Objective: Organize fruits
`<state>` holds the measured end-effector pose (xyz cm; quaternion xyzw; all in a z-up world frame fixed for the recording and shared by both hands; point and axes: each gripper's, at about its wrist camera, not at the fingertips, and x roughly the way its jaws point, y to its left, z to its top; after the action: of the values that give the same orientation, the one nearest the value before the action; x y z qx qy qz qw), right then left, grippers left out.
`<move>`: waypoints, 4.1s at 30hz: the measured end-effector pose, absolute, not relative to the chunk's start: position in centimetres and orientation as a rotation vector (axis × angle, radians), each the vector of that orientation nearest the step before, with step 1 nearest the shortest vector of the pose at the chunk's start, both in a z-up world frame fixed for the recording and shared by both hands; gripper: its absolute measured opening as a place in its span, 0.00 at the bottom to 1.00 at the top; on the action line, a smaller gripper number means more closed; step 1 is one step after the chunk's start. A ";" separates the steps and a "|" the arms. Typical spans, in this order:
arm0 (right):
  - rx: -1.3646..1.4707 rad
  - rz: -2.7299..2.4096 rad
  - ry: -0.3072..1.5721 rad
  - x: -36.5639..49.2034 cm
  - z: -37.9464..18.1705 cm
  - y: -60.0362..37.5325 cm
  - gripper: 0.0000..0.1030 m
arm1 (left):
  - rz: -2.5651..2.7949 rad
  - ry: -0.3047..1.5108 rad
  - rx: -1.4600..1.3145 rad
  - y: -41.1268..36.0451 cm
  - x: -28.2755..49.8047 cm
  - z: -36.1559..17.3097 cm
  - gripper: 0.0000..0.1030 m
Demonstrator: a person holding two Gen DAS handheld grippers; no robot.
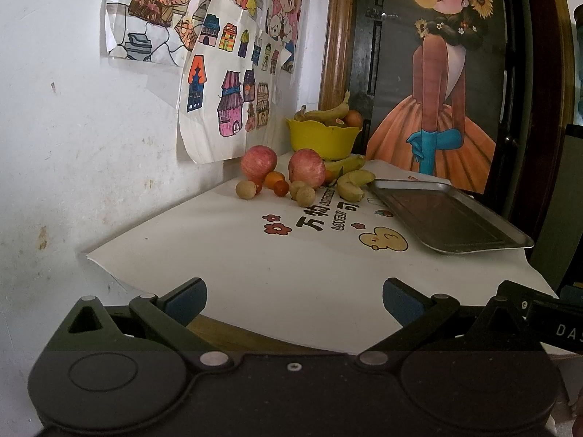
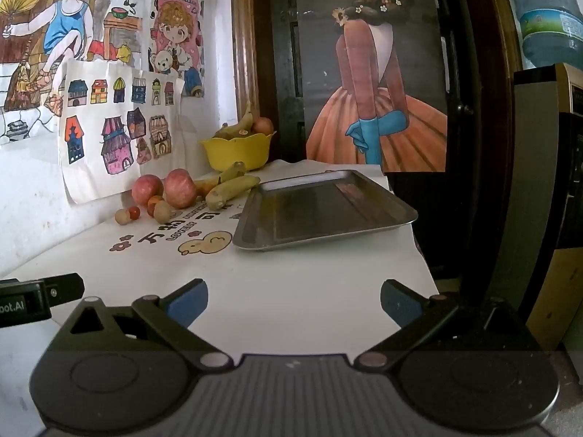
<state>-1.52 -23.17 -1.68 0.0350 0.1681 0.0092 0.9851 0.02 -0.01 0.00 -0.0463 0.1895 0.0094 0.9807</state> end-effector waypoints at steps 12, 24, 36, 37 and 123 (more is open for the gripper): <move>0.081 0.018 0.334 -1.4 -1.8 -23.3 1.00 | 0.020 0.384 -0.090 0.0 0.0 0.0 0.99; 0.085 0.019 0.337 -1.6 -1.7 -23.4 1.00 | 0.019 0.385 -0.087 0.0 0.0 0.0 0.99; 0.087 0.019 0.341 -1.5 -1.9 -23.2 1.00 | 0.019 0.386 -0.087 -0.3 0.1 -0.7 0.99; 0.087 0.020 0.343 -1.8 -2.1 -23.2 1.00 | 0.020 0.387 -0.086 -0.3 0.1 -0.6 0.99; -0.173 0.522 0.486 16.4 2.3 -21.2 1.00 | 0.017 0.470 0.016 5.2 18.9 1.7 0.99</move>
<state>16.39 -21.21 2.27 -0.0846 0.2376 0.2552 0.9334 18.92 5.23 1.68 0.0079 0.2328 0.0085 0.9725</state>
